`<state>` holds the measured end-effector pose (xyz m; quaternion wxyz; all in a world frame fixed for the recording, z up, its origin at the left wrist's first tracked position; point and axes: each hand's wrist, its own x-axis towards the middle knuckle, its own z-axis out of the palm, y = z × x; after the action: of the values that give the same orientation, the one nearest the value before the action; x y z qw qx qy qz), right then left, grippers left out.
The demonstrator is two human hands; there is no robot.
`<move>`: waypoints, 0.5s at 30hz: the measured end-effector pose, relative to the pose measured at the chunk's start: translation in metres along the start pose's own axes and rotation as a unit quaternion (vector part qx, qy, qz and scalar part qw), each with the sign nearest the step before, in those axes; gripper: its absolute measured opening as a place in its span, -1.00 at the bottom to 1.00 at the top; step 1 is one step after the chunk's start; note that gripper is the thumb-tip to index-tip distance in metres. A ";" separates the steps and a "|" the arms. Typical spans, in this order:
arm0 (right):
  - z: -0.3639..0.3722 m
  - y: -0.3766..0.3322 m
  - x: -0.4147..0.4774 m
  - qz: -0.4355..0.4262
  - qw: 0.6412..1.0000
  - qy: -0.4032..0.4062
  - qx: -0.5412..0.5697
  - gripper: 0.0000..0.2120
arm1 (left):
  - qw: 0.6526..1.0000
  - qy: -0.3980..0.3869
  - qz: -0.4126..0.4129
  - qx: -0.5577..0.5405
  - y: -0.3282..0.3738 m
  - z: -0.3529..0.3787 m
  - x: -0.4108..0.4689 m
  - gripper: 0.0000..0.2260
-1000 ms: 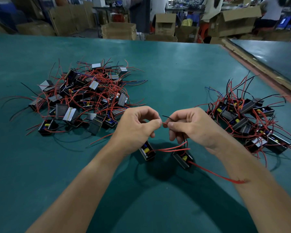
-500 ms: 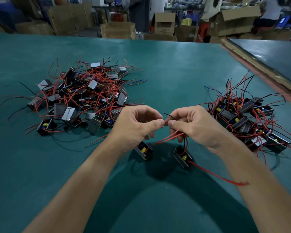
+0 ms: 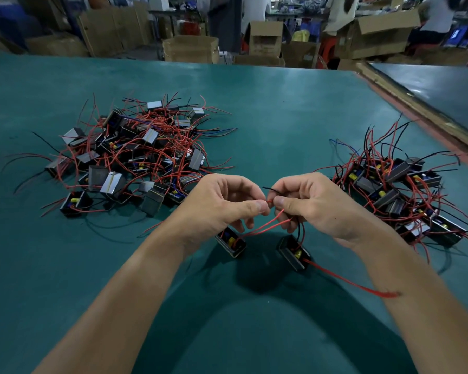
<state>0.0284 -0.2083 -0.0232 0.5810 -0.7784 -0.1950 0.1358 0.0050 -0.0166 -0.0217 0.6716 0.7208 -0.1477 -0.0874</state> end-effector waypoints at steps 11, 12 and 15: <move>-0.001 0.000 -0.001 -0.006 1.000 -0.004 0.007 -0.79 | 0.999 -0.002 -0.030 -0.029 0.000 0.000 0.000 -0.89; -0.001 0.000 -0.001 -0.006 1.000 -0.006 0.005 -0.79 | 0.999 -0.005 -0.025 -0.027 0.000 0.000 0.000 -0.89; -0.001 0.000 -0.001 -0.001 1.000 -0.012 0.002 -0.79 | 1.000 -0.014 -0.013 -0.018 -0.001 -0.001 -0.001 -0.90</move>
<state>0.0282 -0.2096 -0.0233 0.5806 -0.7751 -0.2026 0.1454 0.0044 -0.0156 -0.0225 0.6815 0.7088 -0.1462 -0.1084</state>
